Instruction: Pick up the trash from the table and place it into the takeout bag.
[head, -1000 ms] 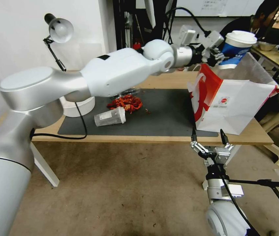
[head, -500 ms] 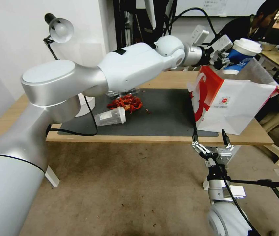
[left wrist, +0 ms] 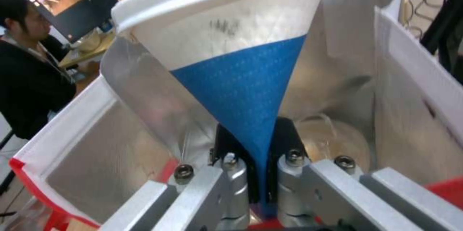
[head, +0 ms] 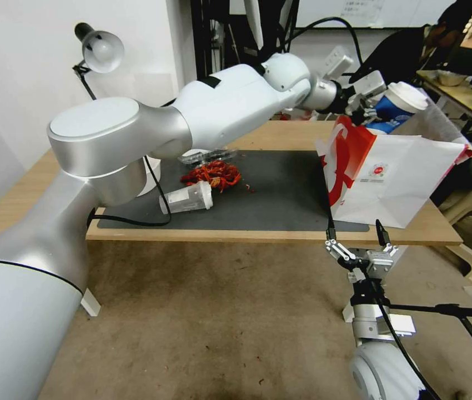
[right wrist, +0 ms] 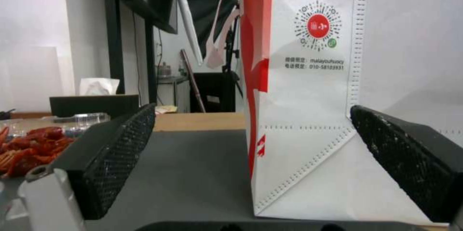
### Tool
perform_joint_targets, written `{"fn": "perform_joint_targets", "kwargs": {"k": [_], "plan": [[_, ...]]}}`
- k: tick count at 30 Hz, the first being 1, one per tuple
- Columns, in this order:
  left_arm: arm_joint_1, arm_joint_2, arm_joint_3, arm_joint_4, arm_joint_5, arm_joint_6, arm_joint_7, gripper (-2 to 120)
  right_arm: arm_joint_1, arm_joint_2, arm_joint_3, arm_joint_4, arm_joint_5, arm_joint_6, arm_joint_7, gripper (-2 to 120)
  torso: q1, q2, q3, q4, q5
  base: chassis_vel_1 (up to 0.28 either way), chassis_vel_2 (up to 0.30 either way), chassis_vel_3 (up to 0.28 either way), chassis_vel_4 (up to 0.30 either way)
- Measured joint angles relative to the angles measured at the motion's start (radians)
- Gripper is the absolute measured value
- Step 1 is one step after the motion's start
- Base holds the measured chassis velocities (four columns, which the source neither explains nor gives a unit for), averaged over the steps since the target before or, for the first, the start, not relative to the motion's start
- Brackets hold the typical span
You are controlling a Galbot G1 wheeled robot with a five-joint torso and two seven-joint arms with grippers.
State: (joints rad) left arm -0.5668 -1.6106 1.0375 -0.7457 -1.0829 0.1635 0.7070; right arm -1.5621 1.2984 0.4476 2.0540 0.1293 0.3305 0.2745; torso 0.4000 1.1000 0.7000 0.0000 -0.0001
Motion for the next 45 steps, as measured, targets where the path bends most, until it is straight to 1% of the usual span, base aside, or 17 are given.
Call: {"fn": "perform_joint_targets", "kwargs": {"k": [7,9,17,19,20,23,26,28,29,32,33,36,37,39,41,44,45], "plan": [[0.003,0.001,-0.012,-0.004,0.01,0.0,0.006,3,0.005,-0.001,0.0,-0.003,0.001,0.0,-0.001,100,0.0,0.0,0.0,0.0,0.0,0.0,0.0,0.0,0.0],[0.004,0.001,-0.018,-0.008,0.006,0.001,0.004,15,0.007,-0.001,-0.001,-0.004,0.001,0.0,-0.001,100,0.0,0.0,0.0,-0.0001,0.0001,0.0,0.0,0.0,0.0],[0.003,0.002,-0.021,-0.01,0.003,0.001,0.002,43,0.008,0.0,-0.002,-0.003,0.001,-0.001,-0.001,100,0.0,0.0,0.0,0.0,0.0,0.0,0.0,0.0,0.0],[0.003,0.002,-0.021,-0.01,0.003,0.001,0.002,43,0.008,0.0,-0.001,-0.003,0.001,-0.001,-0.001,100,0.0,0.0,0.0,0.0,0.0,0.0,0.0,0.0,0.0],[0.003,0.002,-0.033,-0.012,0.004,0.001,-0.003,53,0.007,0.0,-0.001,-0.002,0.001,-0.002,-0.001,100,0.0,0.0,0.0,0.0,0.0,0.0,0.0,0.0,0.0],[0.007,0.002,-0.061,-0.019,0.002,-0.003,-0.024,63,0.005,0.001,-0.001,-0.001,0.001,-0.002,-0.001,100,0.0,0.0,0.0,0.0001,0.0001,0.0,0.0,0.0,0.0],[0.019,0.002,-0.098,-0.043,-0.028,-0.015,-0.076,72,0.005,0.002,0.0,0.001,0.001,-0.002,-0.001,100,0.0,0.0,0.0,0.0,0.0001,0.0,0.0,0.0,0.0],[0.036,0.019,-0.14,-0.108,-0.099,-0.033,-0.184,83,0.004,0.003,0.0,0.004,0.001,-0.004,-0.001,100,0.0,0.0,0.0,-0.0007,0.0004,0.0,0.0,0.0,0.0],[0.036,0.019,-0.14,-0.108,-0.099,-0.033,-0.184,83,0.004,0.003,0.0,0.004,0.001,-0.004,-0.001,100,0.0,0.0,0.0,-0.0007,0.0004,0.0,0.0,0.0,0.0],[0.063,0.086,-0.186,-0.199,-0.177,-0.057,-0.316,96,0.004,0.004,0.0,0.008,0.0,-0.008,0.0,100,0.0,0.0,0.0,-0.0002,0.0003,0.0,0.0,0.0,0.0],[0.063,0.086,-0.186,-0.199,-0.177,-0.057,-0.316,96,0.004,0.004,0.0,0.008,0.0,-0.008,0.0,100,0.0,0.0,0.0,-0.0002,0.0003,0.0,0.0,0.0,0.0],[0.107,0.167,-0.243,-0.29,-0.225,-0.099,-0.489,100,-0.001,0.005,0.001,0.015,-0.005,-0.012,0.001,100,0.0,0.0,0.0,0.0008,-0.0004,0.0,0.0,0.0,0.0],[0.107,0.167,-0.243,-0.29,-0.225,-0.099,-0.489,100,-0.001,0.005,0.001,0.015,-0.005,-0.012,0.001,100,0.0,0.0,0.0,0.0008,-0.0004,0.0,0.0,0.0,0.0],[0.133,0.207,-0.273,-0.329,-0.245,-0.118,-0.568,100,-0.003,0.007,0.002,0.017,-0.008,-0.014,0.001,100,0.0,0.0,0.0,0.0,-0.0001,0.0,0.0,0.0,0.0],[0.14,0.218,-0.282,-0.34,-0.249,-0.123,-0.589,100,-0.003,0.007,0.002,0.018,-0.009,-0.015,0.002,100,0.0,0.0,0.0,-0.0001,-0.0001,0.0,0.0,0.0,0.0],[0.179,0.265,-0.326,-0.393,-0.269,-0.14,-0.681,100,-0.002,0.007,0.0,0.021,-0.012,-0.019,0.002,100,0.0,0.0,0.0,0.0003,-0.0003,0.0,0.0,0.0,0.0],[0.179,0.265,-0.326,-0.393,-0.269,-0.14,-0.681,100,-0.002,0.007,0.0,0.021,-0.012,-0.019,0.002,100,0.0,0.0,0.0,0.0003,-0.0003,0.0,0.0,0.0,0.0]]}}
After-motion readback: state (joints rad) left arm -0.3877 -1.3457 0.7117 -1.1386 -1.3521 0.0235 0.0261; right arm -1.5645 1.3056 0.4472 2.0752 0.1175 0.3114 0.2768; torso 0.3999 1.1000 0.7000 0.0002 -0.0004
